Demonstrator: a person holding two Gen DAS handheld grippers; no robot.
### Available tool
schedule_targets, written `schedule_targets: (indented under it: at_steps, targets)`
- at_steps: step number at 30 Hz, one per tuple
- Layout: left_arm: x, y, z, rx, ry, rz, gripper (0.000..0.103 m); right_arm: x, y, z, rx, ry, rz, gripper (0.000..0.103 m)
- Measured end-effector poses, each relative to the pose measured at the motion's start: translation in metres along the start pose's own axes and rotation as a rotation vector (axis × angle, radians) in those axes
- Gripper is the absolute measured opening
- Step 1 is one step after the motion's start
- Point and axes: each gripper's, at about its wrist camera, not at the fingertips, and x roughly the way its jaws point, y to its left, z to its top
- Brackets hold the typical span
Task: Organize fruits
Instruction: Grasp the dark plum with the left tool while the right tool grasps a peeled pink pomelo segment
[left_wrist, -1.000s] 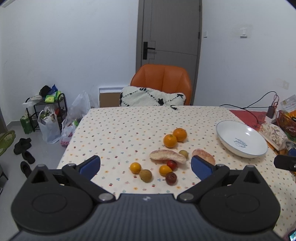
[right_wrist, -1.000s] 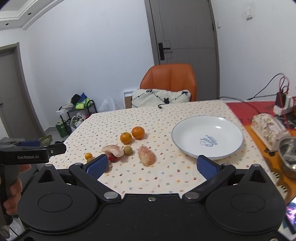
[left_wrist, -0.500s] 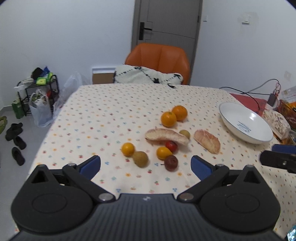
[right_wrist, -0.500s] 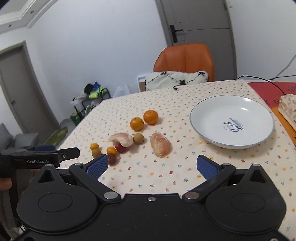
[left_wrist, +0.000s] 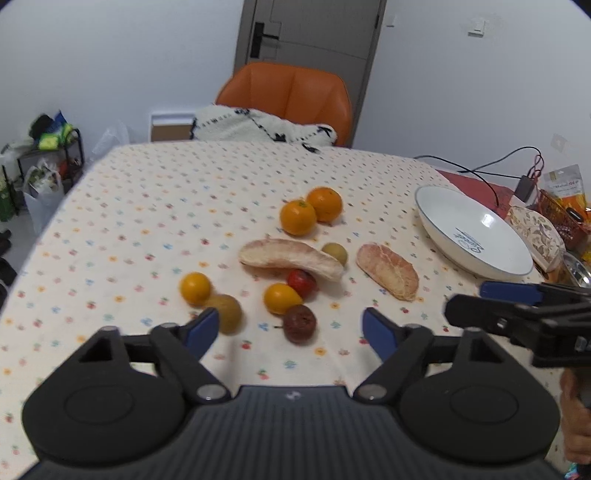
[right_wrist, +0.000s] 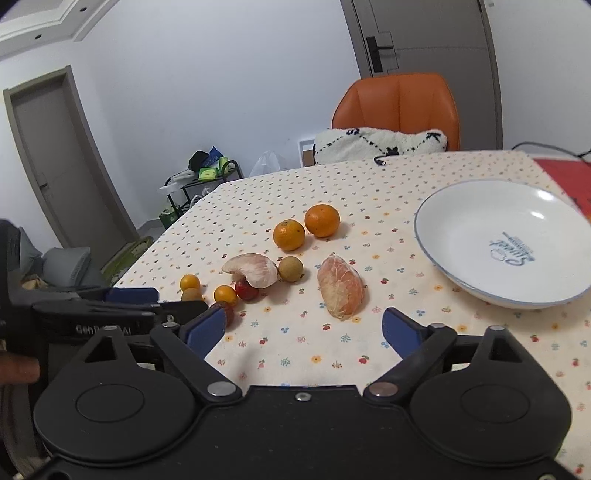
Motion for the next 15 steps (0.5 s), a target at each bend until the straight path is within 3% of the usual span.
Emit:
schedule_targets:
  at_steps: [2, 6, 8, 13, 15]
  targets:
    - [0.007, -0.001, -0.001, -0.012, 0.020, -0.014, 0.062, 0.007, -0.004, 0.001, 0.008, 0.003, -0.011, 0.087]
    - [0.019, -0.003, -0.002, -0.010, 0.043, -0.020, 0.051, 0.018, -0.009, 0.002, 0.016, 0.018, -0.024, 0.084]
    - [0.024, -0.002, -0.002, -0.018, 0.054, -0.021, 0.039, 0.023, -0.010, 0.003, 0.003, 0.023, -0.036, 0.083]
    - [0.028, 0.001, 0.000, -0.024, 0.047, -0.005, 0.024, 0.037, -0.010, 0.007, -0.021, 0.033, -0.062, 0.079]
    - [0.028, 0.004, 0.001, -0.046, 0.048, -0.016, 0.022, 0.044, -0.010, 0.009, -0.046, 0.042, -0.081, 0.079]
